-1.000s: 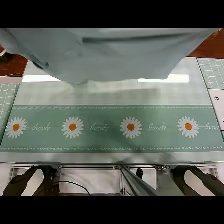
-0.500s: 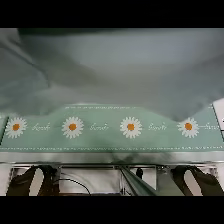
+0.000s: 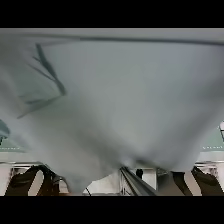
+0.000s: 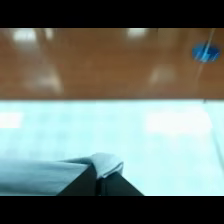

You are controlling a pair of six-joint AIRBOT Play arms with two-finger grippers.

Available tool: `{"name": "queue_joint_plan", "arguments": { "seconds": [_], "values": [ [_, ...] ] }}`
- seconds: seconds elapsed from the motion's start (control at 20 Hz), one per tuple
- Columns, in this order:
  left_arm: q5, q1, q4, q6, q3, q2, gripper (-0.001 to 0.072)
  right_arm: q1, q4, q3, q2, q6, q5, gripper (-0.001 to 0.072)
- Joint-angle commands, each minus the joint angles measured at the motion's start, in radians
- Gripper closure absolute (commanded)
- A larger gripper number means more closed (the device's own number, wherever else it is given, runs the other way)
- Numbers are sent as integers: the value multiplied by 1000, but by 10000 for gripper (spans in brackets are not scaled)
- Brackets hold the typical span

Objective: Fold the shirts.

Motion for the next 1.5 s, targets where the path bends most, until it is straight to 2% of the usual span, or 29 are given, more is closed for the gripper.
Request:
{"name": "queue_joint_plan", "arguments": {
  "seconds": [0.0, 0.1, 0.3, 0.55, 0.8, 0.9, 0.95, 1.05, 1.1, 1.25, 1.45],
  "values": [
    [66, -7, -130, -2, -225, -83, 686, 0, 146, -225, -90, -84, -38, 684],
    [152, -10, -203, 33, -326, -183, 685, 0, 205, -316, -201, -138, -114, 685],
    [313, -69, -211, 32, -360, -500, 686, 0, 318, -335, -520, -215, -255, 685],
    [432, -88, -340, 31, -192, -882, 686, 8, 372, -134, -899, -210, -312, 685],
    [337, -86, -401, 37, -51, -1065, 685, 57, 369, 50, -1085, -145, -292, 684],
    [290, -77, -402, 85, -37, -1061, 685, 57, 369, 50, -1081, -145, -266, 684],
    [229, -69, -402, 118, -19, -1058, 685, 47, 369, 50, -1077, -151, -234, 684],
    [47, -65, -386, 244, 28, -1057, 685, 22, 368, 50, -1068, -160, -136, 684],
    [-24, -65, -339, 258, 41, -1057, 685, 11, 359, 50, -1064, -179, -69, 684],
    [-137, -69, -166, 255, 13, -1058, 686, 8, 241, 16, -1065, -185, 89, 684],
    [-123, -71, -39, 172, -95, -1061, 685, 14, 196, -124, -1065, -179, 66, 684]
  ]
}}
